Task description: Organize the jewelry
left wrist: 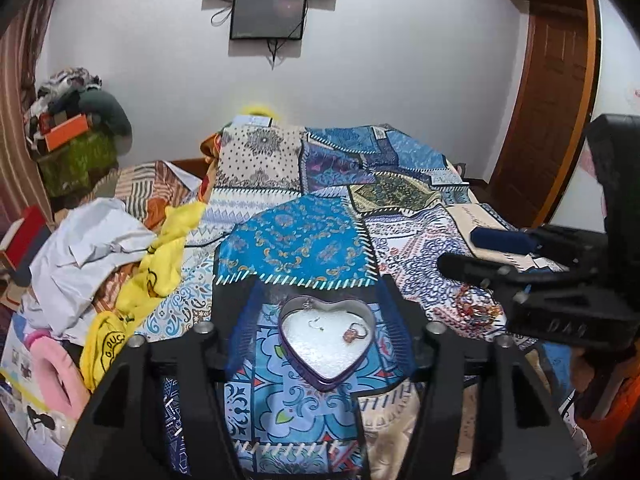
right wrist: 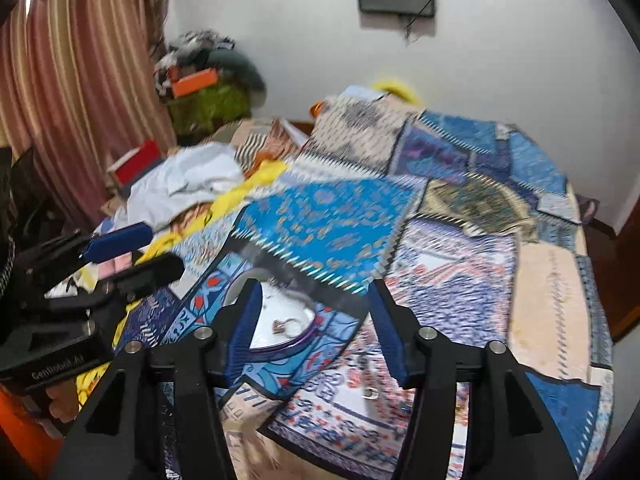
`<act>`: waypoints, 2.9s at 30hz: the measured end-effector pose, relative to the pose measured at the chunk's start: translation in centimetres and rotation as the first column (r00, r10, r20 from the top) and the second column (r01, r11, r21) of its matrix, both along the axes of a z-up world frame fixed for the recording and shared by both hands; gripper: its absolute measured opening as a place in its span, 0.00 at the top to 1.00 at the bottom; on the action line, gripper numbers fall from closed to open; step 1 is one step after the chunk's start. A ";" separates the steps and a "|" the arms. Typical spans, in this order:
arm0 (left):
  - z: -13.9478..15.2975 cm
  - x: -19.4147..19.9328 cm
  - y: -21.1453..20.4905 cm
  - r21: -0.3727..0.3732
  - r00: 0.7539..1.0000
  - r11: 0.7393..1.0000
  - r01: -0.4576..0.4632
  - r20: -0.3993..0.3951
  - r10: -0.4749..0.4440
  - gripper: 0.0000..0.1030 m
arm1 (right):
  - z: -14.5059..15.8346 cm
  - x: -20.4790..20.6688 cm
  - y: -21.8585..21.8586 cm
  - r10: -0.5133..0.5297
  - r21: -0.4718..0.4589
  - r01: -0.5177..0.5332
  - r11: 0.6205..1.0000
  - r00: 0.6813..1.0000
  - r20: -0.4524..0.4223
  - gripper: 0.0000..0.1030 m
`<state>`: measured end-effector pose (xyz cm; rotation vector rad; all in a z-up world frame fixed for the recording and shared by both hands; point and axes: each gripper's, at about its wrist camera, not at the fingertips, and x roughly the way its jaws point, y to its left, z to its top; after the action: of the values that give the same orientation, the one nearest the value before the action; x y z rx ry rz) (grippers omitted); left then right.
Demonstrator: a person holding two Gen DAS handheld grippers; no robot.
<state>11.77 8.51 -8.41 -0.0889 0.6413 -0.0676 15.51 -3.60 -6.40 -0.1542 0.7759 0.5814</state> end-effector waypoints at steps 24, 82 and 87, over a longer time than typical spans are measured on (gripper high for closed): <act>-1.5 2.3 -10.6 -0.008 0.988 0.992 0.128 -0.086 -0.128 0.20 | 1.8 -1.7 -13.8 -0.249 0.020 0.248 0.969 0.964 0.089 0.42; -6.4 2.7 -11.9 -0.079 0.968 0.981 0.178 -0.164 -0.189 0.91 | -3.4 1.2 -11.2 -0.105 -0.021 0.104 0.994 0.994 -0.042 0.96; -5.4 2.0 -10.9 -0.079 0.976 0.984 0.160 -0.138 -0.169 0.91 | -3.0 1.4 -11.4 -0.111 -0.027 0.109 0.994 0.991 -0.073 0.93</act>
<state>13.82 -2.36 -13.86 -0.1064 0.7902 -0.2448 16.94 -14.98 -9.41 -0.1108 0.8578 0.4761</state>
